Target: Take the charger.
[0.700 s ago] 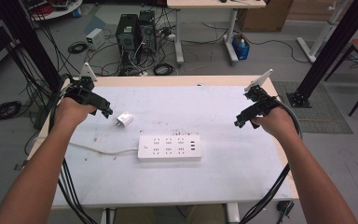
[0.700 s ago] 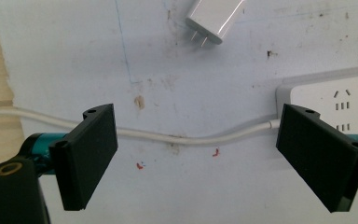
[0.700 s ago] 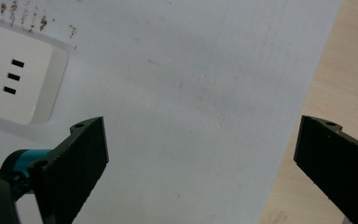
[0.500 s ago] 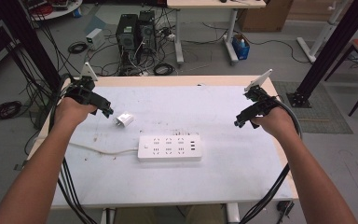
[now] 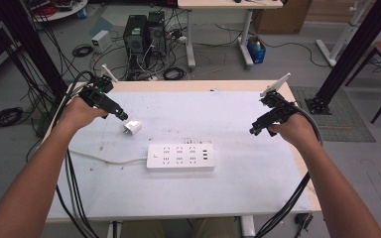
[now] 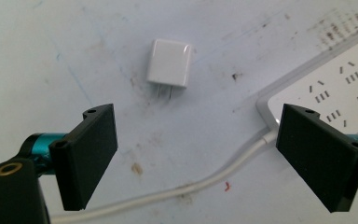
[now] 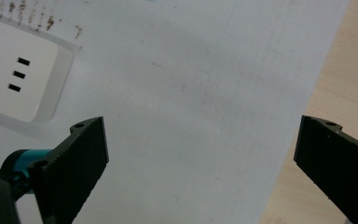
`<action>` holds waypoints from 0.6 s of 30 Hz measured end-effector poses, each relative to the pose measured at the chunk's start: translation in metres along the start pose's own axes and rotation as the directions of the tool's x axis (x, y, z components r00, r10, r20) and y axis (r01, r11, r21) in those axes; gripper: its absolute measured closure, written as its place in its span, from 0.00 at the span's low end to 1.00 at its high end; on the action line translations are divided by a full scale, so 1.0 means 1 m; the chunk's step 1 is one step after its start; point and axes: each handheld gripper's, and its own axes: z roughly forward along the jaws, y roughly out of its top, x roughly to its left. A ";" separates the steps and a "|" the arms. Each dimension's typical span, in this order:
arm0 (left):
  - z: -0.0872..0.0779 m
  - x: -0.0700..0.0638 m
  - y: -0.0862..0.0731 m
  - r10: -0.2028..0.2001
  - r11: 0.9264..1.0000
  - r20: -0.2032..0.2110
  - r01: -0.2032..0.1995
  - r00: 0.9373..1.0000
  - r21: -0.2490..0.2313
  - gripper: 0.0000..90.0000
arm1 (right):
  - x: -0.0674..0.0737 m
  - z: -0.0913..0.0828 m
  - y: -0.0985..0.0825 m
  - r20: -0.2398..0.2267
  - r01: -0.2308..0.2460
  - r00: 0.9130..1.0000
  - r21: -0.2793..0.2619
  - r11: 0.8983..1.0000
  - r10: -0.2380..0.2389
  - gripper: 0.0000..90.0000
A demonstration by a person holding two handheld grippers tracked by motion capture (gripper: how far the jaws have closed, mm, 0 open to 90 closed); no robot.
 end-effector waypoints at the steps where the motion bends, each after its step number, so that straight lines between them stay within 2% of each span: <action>1: 0.001 0.001 0.001 0.022 1.000 0.003 -0.022 1.000 -0.008 0.14 | 0.001 0.000 0.000 0.001 0.004 1.000 -0.004 1.000 -0.004 0.02; 4: 0.008 0.006 0.005 0.078 0.996 0.011 -0.078 0.997 -0.032 0.14 | 0.004 -0.002 0.000 -0.004 0.015 1.000 -0.009 1.000 -0.015 0.02; 7: 0.018 0.011 0.008 0.139 0.990 0.018 -0.139 0.990 -0.028 0.14 | 0.003 -0.002 -0.001 0.000 0.015 1.000 -0.014 1.000 -0.015 0.02; 10: 0.030 0.016 0.011 0.177 0.984 0.027 -0.177 0.984 -0.021 0.14 | 0.001 -0.001 -0.001 -0.001 -0.013 1.000 -0.010 1.000 0.013 0.02; 12: 0.037 0.018 0.013 0.203 0.979 0.034 -0.203 0.979 -0.011 0.14 | 0.000 0.000 -0.002 0.004 -0.004 1.000 -0.008 1.000 0.004 0.02; 16: 0.050 0.021 0.018 0.236 0.972 0.042 -0.235 0.971 -0.008 0.14 | 0.000 0.003 -0.003 0.009 0.000 1.000 0.003 1.000 0.000 0.02; 18: 0.053 0.022 0.019 0.239 0.971 0.041 -0.239 0.970 -0.002 0.14 | -0.001 0.004 -0.002 0.008 0.005 1.000 0.002 1.000 -0.005 0.02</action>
